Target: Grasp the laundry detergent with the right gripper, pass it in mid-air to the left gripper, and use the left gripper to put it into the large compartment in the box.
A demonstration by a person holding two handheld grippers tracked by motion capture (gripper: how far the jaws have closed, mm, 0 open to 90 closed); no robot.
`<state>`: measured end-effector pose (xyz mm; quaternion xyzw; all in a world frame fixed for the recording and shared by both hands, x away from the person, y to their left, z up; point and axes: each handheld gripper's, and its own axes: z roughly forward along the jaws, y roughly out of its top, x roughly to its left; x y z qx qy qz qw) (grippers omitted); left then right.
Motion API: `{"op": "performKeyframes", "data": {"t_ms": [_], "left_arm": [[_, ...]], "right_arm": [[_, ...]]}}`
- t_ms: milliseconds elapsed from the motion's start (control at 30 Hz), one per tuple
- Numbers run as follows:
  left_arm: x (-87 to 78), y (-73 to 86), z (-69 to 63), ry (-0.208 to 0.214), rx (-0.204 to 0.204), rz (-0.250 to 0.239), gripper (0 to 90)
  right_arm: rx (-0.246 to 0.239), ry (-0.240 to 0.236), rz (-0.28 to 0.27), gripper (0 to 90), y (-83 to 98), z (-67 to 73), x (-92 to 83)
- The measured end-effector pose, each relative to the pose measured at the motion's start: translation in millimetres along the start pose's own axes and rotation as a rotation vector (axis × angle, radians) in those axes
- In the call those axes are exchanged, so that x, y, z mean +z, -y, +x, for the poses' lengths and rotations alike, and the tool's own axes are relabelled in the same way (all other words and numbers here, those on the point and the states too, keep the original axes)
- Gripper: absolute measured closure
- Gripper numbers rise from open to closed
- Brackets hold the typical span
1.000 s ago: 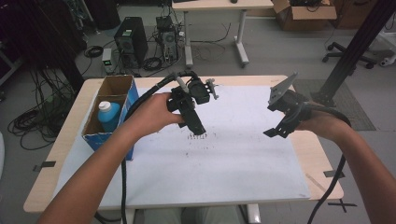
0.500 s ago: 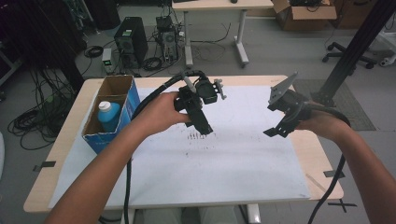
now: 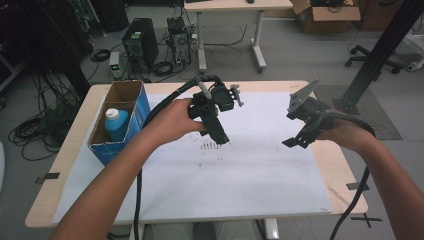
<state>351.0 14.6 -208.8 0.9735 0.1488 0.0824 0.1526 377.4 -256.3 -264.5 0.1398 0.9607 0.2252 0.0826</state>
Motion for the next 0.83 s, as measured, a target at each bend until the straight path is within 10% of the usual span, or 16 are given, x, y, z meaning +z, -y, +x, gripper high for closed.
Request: {"op": "performKeyframes", "data": {"t_ms": [833], "left_arm": [[-0.2,2.1,1.1,0.002,-0.003,-0.001,9.5]], "right_arm": [[-0.001,0.000,-0.001,5.9,-0.4,3.4,0.9]]}}
